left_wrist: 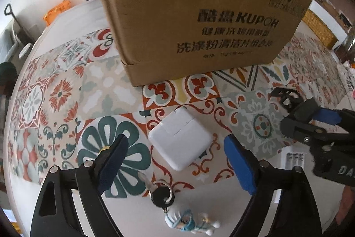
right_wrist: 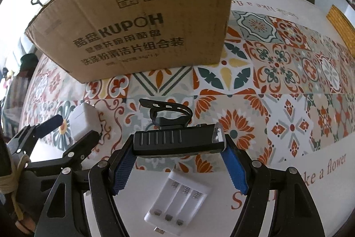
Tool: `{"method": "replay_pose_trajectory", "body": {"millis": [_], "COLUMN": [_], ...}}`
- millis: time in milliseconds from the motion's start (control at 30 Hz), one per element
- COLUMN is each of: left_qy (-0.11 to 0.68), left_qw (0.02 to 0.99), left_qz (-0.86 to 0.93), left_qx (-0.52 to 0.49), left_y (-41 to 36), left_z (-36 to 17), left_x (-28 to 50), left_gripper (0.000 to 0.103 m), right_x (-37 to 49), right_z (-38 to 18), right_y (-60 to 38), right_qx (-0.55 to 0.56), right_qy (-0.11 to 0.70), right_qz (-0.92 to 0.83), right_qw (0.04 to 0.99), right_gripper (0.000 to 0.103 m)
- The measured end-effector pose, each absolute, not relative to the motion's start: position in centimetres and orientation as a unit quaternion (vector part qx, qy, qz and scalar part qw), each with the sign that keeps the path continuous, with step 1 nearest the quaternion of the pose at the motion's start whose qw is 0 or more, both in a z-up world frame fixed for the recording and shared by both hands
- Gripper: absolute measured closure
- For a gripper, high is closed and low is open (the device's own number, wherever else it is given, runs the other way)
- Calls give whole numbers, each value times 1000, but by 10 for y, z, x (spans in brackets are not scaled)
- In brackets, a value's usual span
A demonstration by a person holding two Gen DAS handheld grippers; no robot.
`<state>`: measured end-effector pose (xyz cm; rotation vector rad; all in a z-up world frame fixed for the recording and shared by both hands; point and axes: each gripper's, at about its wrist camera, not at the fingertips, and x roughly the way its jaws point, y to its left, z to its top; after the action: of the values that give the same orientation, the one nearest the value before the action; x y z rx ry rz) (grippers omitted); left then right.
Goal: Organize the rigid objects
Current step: 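Grasp the black power bank with the right tool while the left tool grasps the white charger, then carry the white charger and black power bank over the box with both tools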
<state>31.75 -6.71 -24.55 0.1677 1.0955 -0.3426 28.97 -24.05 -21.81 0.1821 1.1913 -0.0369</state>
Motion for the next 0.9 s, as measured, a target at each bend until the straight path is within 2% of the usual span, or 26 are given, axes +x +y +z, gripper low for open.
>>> {"method": "replay_pose_trajectory", "body": {"millis": [200,333,667,900], "left_qy": [528,519,504,489], "left_qw": [829,834,842,853], "left_qz": [-170,-171,-180,-173], "left_qx": [75,74,68,59], "left_y": [-71,-70,-55,-44], "left_z": [-254,-254,-243,-220], "left_x": [325,324,314,304], "left_gripper": [29,45,46,46], "right_x": [287,284,282,274], "right_z": [-221,-224,-232,-217], "right_y": [-250,-249,-229,-212], "right_qx": [95,94,90,86], "right_qy": [562,564,568,558], "right_qz": [-30,-32,-28,-23], "right_qw": [821,820,818,825], "right_gripper": [29,29,29,29]}}
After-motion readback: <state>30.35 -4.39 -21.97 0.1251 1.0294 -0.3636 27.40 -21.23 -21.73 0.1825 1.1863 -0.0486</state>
